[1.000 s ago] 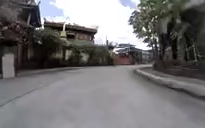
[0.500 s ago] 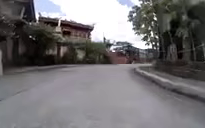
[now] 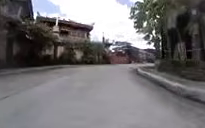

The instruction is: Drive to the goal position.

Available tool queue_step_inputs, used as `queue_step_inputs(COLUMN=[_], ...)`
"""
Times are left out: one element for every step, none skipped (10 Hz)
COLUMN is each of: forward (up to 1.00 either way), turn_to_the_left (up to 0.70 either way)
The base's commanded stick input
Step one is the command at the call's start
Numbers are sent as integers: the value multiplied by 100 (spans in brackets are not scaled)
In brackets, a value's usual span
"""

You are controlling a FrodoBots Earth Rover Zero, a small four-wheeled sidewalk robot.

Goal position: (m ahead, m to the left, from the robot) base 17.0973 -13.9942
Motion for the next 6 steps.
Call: queue_step_inputs(forward=[100, 100, 100, 100, 100, 100], turn_to_the_left=[-2, -2, -2, -2, -2, -2])
